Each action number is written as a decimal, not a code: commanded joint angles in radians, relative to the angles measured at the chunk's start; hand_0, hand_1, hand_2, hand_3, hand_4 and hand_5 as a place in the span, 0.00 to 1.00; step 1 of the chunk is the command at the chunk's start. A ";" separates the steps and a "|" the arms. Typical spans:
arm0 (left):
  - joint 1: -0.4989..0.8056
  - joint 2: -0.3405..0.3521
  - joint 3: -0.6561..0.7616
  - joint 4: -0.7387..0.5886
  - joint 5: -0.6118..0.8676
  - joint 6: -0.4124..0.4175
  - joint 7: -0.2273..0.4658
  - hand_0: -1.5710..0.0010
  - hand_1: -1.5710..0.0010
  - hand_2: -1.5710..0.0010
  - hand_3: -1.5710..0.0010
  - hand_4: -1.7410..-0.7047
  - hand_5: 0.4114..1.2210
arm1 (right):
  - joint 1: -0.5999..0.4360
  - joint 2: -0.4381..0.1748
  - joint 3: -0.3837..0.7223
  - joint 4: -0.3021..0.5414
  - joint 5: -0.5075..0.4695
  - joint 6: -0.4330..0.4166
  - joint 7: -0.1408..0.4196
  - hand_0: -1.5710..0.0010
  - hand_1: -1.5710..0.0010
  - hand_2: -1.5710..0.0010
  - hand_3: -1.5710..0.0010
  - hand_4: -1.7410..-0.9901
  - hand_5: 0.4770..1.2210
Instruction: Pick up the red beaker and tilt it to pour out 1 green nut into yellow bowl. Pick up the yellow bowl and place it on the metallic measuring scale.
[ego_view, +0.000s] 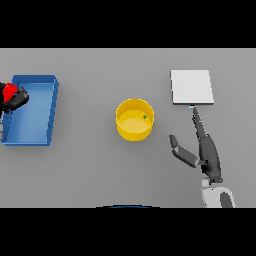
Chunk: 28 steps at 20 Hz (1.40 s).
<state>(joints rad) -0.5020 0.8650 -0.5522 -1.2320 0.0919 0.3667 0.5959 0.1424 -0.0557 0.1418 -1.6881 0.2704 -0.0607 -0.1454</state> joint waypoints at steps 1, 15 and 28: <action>0.003 0.023 0.004 -0.016 0.028 -0.050 0.012 0.26 0.40 0.39 0.43 0.60 0.45 | 0.012 0.003 0.009 -0.010 0.010 -0.003 -0.016 1.00 1.00 1.00 1.00 0.74 0.25; -0.004 0.036 0.034 -0.030 0.105 -0.122 -0.087 0.97 0.97 0.97 0.97 0.92 0.32 | -0.004 -0.018 0.038 -0.025 0.090 -0.014 0.064 1.00 1.00 1.00 1.00 0.72 0.25; -0.009 0.020 0.020 -0.017 0.101 -0.120 -0.082 1.00 1.00 1.00 1.00 0.91 0.37 | -0.370 -0.289 0.235 0.068 0.389 0.252 0.115 1.00 1.00 1.00 1.00 0.62 0.26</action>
<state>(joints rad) -0.5108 0.8849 -0.5318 -1.2493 0.1925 0.2466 0.5158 -0.2285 -0.3444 0.3760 -1.6210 0.6589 0.1903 -0.0314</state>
